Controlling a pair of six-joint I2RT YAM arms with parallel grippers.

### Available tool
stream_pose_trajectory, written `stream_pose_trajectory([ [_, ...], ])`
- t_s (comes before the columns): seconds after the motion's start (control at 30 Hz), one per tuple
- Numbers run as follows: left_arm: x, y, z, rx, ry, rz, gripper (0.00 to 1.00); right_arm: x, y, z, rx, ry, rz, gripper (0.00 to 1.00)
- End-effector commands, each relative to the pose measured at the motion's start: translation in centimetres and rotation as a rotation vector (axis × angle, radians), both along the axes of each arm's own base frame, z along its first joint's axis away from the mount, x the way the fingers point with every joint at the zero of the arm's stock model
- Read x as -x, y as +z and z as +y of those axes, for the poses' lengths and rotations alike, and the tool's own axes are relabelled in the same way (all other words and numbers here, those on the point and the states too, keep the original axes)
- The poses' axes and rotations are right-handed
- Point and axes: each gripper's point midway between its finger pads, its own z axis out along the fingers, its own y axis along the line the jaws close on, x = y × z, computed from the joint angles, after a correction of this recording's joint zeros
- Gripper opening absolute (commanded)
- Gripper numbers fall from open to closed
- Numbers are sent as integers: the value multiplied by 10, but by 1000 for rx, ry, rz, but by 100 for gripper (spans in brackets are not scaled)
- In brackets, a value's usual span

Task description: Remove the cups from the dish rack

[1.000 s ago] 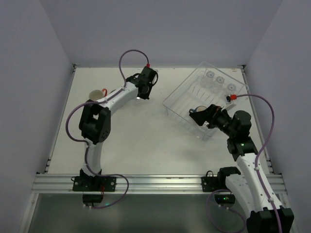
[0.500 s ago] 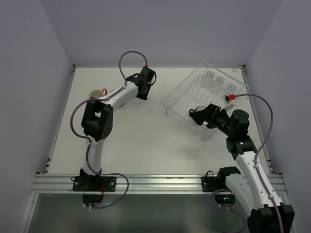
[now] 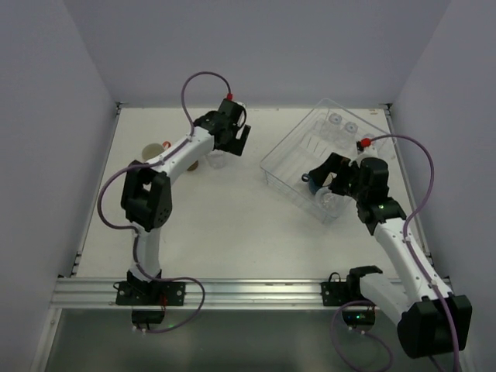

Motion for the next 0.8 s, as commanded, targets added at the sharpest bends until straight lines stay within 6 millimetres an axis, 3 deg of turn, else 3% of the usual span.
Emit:
stream_pose_trajectory([
  [0.0,-6,113,-11,158,-11,-232,100,-19,7,-27,162,-114,-1,99],
  [0.03,2,143,-20,221,-43,-285,100,-23,12,-30,182,-127,1,99],
  [0.1,13,172,-29,290,-73,-339,100,-29,-1,-40,246,-168,57,99],
  [0.13,29,199,-37,362,-120,-387,100,-34,1,-47,280,-204,58,99],
  [0.2,48,225,-51,487,-199,-429,100,-37,-7,-50,334,-212,99,99],
  [0.23,69,232,-49,532,-230,-439,100,-43,-9,-52,370,-214,112,99],
  [0.3,93,244,-56,629,-303,-453,100,-48,-8,-48,395,-200,130,99],
  [0.37,118,237,-46,658,-321,-447,100,-53,-22,-47,432,-182,181,99],
  [0.4,129,246,-39,670,-325,-476,100,-59,-18,-45,438,-178,178,99],
  [0.43,135,226,-36,655,-320,-442,100,-62,-28,-45,459,-168,211,99],
  [0.5,148,225,-28,658,-326,-455,100,-67,-30,-44,472,-157,229,99],
  [0.53,152,210,-25,646,-321,-429,100,-70,-40,-45,494,-160,263,99],
  [0.77,166,189,-20,632,-349,-416,100,-76,-74,-42,526,-145,372,99],
])
